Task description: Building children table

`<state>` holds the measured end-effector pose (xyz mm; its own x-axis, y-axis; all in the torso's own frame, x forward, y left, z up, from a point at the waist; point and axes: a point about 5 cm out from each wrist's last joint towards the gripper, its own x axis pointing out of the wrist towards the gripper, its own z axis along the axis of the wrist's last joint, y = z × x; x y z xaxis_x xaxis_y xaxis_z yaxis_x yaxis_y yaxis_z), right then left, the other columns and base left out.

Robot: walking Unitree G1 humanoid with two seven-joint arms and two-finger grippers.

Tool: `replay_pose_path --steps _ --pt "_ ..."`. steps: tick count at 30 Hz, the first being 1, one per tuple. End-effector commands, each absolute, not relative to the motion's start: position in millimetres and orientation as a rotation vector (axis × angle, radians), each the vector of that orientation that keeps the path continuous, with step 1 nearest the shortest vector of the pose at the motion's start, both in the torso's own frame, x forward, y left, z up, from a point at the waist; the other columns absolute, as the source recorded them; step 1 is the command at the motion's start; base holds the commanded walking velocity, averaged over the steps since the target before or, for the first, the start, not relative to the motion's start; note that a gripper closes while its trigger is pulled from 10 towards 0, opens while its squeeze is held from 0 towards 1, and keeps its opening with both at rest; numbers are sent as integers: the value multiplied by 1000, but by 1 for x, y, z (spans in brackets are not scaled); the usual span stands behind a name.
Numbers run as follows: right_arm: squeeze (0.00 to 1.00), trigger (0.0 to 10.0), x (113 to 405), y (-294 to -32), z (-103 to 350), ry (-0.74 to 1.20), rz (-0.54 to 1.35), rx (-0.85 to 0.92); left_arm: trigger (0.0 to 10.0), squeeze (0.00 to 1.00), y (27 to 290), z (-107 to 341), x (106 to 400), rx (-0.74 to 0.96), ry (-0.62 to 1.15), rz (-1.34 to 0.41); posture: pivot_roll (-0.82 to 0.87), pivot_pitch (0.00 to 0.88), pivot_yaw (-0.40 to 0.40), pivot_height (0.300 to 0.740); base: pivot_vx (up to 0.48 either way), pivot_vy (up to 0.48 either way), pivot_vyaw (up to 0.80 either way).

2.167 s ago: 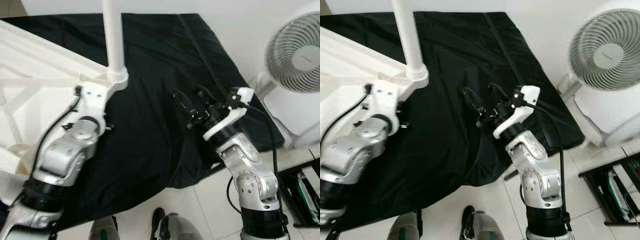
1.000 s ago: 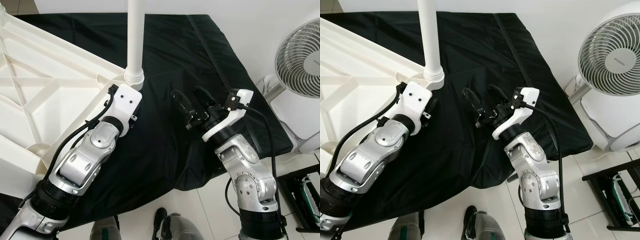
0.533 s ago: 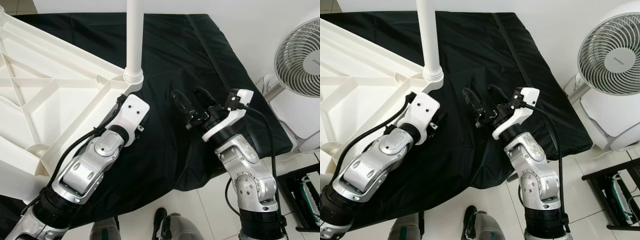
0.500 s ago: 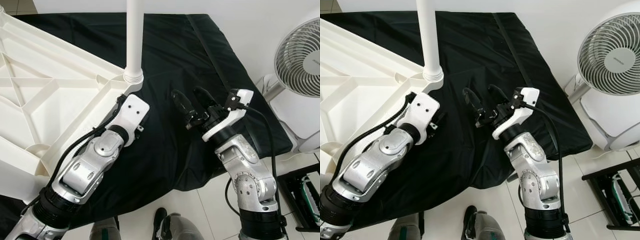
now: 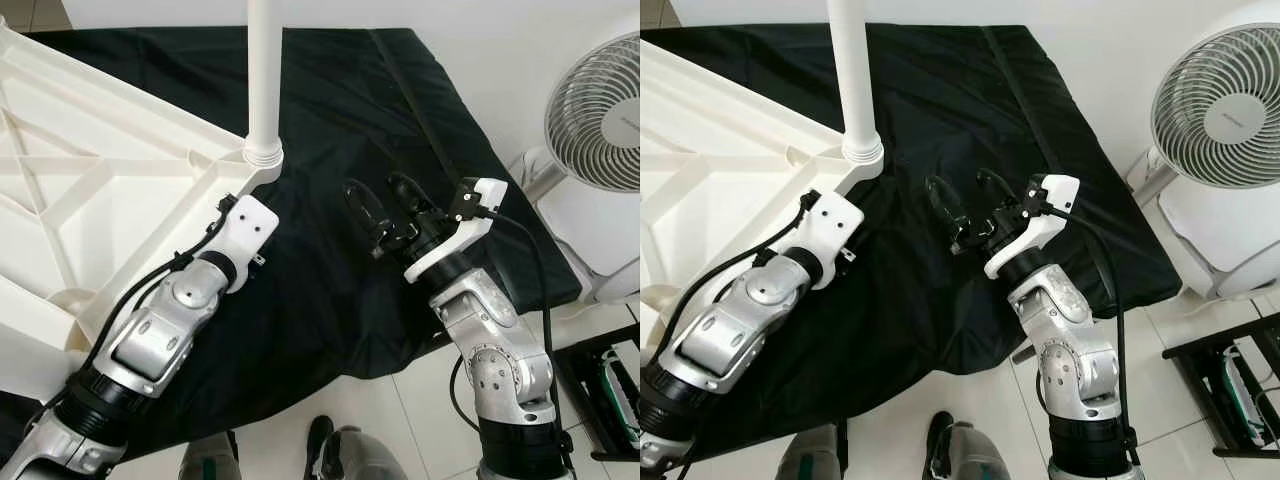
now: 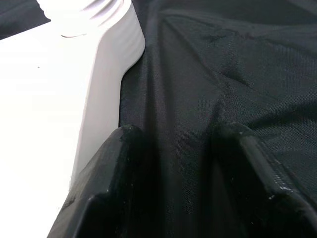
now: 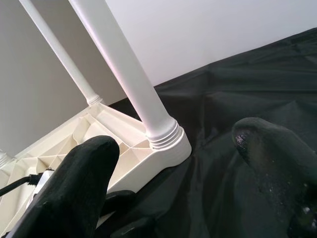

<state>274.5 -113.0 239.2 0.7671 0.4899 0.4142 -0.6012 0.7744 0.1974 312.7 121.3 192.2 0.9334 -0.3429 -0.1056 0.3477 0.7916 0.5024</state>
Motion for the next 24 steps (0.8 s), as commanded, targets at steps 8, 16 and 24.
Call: replay_pose_path --steps 8,16,24 --pt "0 10000 273 -116 239 -355 596 325 10000 0 150 195 329 598 31 -262 166 242 -100 740 0 0 0" --pt "0 10000 273 -115 240 -356 595 325 10000 0 153 201 339 585 9 -236 161 243 -102 740 0 0 0" --pt "0 10000 272 -115 238 -349 600 310 10000 0 157 206 339 542 -6 -244 157 244 -103 740 0 0 0"
